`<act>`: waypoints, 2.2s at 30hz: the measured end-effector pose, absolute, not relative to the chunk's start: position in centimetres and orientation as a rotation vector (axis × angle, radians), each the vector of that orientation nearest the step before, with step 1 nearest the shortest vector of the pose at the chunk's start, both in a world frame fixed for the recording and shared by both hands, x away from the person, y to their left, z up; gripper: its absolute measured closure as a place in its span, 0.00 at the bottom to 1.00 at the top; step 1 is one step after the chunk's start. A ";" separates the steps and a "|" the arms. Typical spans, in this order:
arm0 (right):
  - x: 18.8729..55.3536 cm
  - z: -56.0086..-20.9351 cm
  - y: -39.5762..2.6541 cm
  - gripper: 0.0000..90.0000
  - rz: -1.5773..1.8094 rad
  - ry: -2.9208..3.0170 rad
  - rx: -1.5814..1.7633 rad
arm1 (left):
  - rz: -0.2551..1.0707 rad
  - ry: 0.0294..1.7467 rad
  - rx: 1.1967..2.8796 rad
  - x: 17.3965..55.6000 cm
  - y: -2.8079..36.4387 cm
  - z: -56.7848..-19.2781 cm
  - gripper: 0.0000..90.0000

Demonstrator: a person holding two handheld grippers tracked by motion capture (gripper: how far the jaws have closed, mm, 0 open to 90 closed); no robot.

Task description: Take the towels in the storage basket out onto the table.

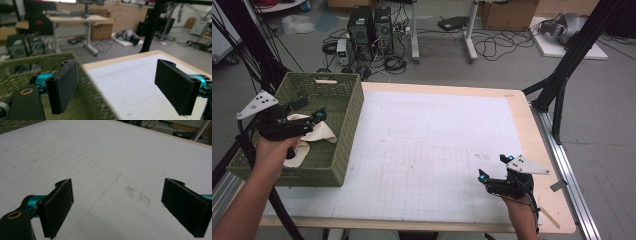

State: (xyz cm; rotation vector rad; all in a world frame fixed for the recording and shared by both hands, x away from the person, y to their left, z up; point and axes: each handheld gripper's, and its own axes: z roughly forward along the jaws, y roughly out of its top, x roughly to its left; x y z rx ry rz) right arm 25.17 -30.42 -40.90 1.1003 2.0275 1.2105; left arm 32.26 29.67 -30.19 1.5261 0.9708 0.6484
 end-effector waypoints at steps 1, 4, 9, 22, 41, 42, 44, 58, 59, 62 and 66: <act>25.2 -40.9 -30.4 0.11 1.205 2.029 1.094 | 0.648 0.971 1.526 32.3 29.7 -30.2 0.21; 25.3 -41.0 -30.3 0.11 1.202 2.033 1.096 | 0.657 1.053 1.592 34.1 31.5 -31.0 0.21; 25.3 -41.0 -30.2 0.11 1.196 2.038 1.100 | 0.677 1.179 1.611 35.6 33.3 -32.2 0.21; 25.3 -41.1 -30.7 0.11 1.180 2.027 1.110 | 0.730 1.439 1.682 38.8 35.6 -35.1 0.22; 25.2 -41.1 -30.8 0.11 1.176 2.015 1.123 | 0.689 1.839 1.919 40.0 36.6 -40.4 0.24; 25.2 -41.1 -30.8 0.11 1.174 2.015 1.122 | 0.689 1.839 1.919 40.0 36.6 -40.4 0.25; 25.2 -41.1 -30.9 0.11 1.173 2.017 1.121 | 0.664 1.851 1.955 40.1 36.5 -40.8 0.23; 25.3 -41.2 -31.0 0.11 1.157 2.023 1.127 | 0.651 1.878 2.040 39.8 36.8 -40.7 0.66; 25.3 -41.2 -31.0 0.11 1.158 2.020 1.129 | 0.650 1.875 2.030 39.7 36.8 -40.5 0.70; 25.2 -41.2 -31.2 0.11 1.171 2.013 1.145 | 0.646 1.881 1.920 39.4 37.2 -39.9 0.77; 25.0 -41.1 -31.3 0.11 1.172 2.004 1.145 | 0.634 1.822 1.800 38.9 37.8 -39.0 0.79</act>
